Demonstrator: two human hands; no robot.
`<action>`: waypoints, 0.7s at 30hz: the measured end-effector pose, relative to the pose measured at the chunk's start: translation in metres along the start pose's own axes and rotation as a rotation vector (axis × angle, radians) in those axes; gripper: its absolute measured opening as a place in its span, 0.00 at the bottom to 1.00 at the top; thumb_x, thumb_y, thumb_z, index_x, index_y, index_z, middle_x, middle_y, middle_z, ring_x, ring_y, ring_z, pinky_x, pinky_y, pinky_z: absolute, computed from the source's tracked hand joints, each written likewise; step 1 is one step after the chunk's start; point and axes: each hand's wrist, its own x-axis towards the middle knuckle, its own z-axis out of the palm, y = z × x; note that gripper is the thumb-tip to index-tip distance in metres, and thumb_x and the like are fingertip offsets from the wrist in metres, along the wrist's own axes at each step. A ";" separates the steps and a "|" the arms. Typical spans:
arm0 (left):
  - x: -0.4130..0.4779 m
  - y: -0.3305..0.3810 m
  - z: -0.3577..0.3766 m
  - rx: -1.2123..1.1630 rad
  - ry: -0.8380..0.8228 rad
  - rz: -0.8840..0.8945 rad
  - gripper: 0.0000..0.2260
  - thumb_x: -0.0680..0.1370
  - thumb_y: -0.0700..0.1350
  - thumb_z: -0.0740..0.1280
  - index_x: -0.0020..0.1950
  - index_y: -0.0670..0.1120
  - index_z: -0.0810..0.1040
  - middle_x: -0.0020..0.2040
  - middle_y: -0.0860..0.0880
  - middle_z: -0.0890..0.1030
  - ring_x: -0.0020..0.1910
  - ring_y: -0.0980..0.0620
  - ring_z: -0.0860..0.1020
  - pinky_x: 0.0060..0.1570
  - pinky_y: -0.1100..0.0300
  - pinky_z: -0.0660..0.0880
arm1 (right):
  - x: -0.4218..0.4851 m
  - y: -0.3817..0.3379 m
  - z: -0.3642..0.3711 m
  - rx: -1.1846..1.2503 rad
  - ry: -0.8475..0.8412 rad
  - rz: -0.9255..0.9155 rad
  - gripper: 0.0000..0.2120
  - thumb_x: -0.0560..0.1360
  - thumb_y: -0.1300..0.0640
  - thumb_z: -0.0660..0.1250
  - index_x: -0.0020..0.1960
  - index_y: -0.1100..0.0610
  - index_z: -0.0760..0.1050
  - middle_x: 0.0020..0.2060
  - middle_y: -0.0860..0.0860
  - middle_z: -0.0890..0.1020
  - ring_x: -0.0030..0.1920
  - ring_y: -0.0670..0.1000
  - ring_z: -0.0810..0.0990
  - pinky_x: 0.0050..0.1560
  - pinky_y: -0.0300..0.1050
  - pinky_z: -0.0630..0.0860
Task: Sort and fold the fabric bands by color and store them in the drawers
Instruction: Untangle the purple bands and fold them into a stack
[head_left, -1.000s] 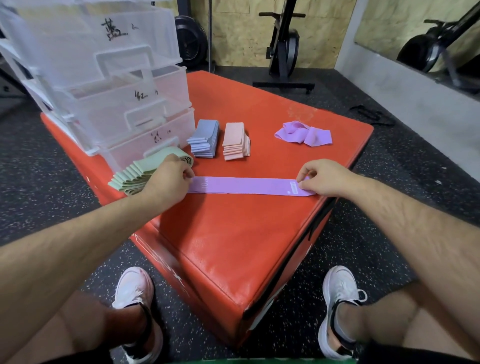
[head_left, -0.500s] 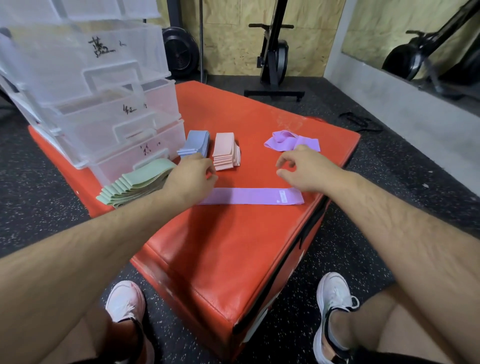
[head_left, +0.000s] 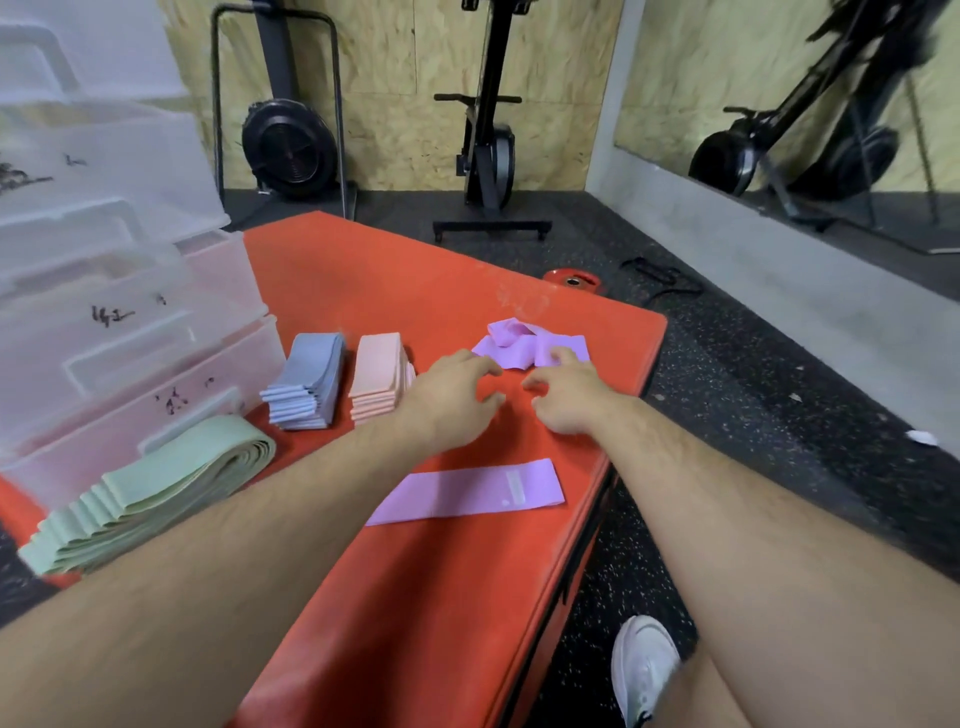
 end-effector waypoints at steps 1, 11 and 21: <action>0.007 -0.001 0.002 -0.006 -0.010 -0.010 0.16 0.77 0.51 0.67 0.64 0.50 0.76 0.60 0.47 0.78 0.62 0.45 0.74 0.63 0.51 0.70 | 0.008 0.003 0.003 0.027 0.017 0.025 0.23 0.73 0.50 0.61 0.67 0.38 0.73 0.77 0.51 0.61 0.78 0.57 0.55 0.76 0.53 0.58; 0.035 -0.001 0.011 -0.116 -0.036 -0.069 0.16 0.77 0.48 0.67 0.65 0.49 0.76 0.62 0.47 0.77 0.61 0.46 0.75 0.62 0.51 0.71 | 0.020 0.015 -0.005 0.188 0.184 0.029 0.16 0.75 0.57 0.62 0.61 0.59 0.79 0.60 0.57 0.81 0.61 0.60 0.77 0.62 0.52 0.74; 0.019 0.025 -0.025 -0.377 0.087 -0.096 0.17 0.78 0.45 0.68 0.67 0.47 0.73 0.61 0.49 0.77 0.52 0.50 0.78 0.52 0.58 0.74 | -0.044 -0.018 -0.076 0.530 0.475 -0.207 0.11 0.73 0.63 0.68 0.45 0.49 0.84 0.41 0.43 0.84 0.41 0.46 0.79 0.42 0.31 0.72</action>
